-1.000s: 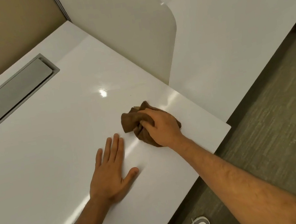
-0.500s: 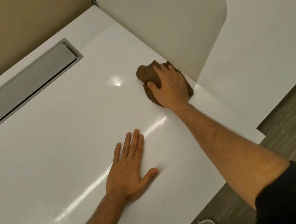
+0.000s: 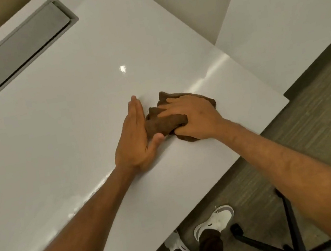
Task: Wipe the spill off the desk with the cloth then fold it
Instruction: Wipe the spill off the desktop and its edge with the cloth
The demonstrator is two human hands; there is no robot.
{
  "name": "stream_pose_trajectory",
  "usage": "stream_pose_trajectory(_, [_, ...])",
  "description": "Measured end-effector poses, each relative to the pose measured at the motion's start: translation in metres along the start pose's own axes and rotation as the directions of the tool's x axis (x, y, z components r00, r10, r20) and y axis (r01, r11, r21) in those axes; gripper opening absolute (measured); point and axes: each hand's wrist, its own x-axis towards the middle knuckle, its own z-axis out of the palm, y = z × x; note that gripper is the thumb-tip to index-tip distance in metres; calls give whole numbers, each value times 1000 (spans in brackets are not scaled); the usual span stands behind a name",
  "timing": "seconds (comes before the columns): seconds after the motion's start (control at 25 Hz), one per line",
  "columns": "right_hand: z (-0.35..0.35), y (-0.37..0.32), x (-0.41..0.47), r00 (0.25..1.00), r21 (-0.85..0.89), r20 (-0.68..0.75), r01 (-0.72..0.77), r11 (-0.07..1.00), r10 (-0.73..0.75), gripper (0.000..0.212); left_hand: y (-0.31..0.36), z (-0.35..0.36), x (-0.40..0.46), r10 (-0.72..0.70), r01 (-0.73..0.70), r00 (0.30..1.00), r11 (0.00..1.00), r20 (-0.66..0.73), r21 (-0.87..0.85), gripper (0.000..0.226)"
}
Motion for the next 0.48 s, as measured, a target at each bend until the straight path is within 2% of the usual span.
stream_pose_trajectory(0.24, [52, -49, -63, 1000, -37, -7, 10, 999, -10, 31, -6, 0, -4, 47, -47, 999, 998, 8, -44, 106])
stream_pose_trajectory(0.36, [75, -70, -89, 998, -69, 60, 13, 998, -9, 35, -6, -5, -8, 92, -90, 995, 995, 47, -39, 108])
stream_pose_trajectory(0.48, [87, -91, -126, 993, 15, 116, 23, 1000, -25, 37, -3, -9, -34, 143, -138, 983, 989, 114, -46, 109])
